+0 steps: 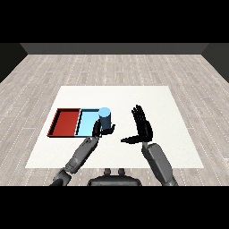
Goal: Pick the blue can and put it in the blue box
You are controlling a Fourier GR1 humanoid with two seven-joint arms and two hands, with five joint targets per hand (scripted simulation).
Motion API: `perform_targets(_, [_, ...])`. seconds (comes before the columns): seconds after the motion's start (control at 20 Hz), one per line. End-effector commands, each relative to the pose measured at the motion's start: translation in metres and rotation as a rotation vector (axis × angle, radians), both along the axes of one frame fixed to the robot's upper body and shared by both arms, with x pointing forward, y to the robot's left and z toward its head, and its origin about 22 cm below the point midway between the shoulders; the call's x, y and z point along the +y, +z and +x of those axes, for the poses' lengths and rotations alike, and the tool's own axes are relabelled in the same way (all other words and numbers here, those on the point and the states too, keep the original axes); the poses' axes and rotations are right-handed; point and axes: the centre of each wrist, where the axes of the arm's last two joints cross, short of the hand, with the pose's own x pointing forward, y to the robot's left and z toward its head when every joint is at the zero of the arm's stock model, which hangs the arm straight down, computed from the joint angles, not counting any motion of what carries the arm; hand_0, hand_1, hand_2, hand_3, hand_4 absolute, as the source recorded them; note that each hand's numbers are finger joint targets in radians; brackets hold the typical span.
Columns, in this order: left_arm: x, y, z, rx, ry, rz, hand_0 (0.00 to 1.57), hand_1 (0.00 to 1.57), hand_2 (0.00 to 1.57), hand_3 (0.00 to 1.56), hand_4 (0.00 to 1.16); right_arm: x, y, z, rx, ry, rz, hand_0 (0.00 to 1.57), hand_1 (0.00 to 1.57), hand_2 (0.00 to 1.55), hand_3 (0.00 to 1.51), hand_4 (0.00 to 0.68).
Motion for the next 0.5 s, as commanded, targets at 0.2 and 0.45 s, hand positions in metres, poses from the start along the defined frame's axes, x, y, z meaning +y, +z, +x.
perform_targets(0.2, [0.049,0.005,0.02,0.04,0.089,0.086,1.57,1.57,1.57,1.5,1.13,-0.071,-0.004,-0.016,-0.019,-0.174,0.024,0.0,0.0,0.0,0.0,0.0])
perform_targets(0.45, [0.117,0.014,0.04,0.132,0.251,0.121,1.57,1.57,1.57,1.5,1.12,-0.076,0.002,-0.018,-0.003,-0.194,0.018,0.0,0.0,0.0,0.0,0.0])
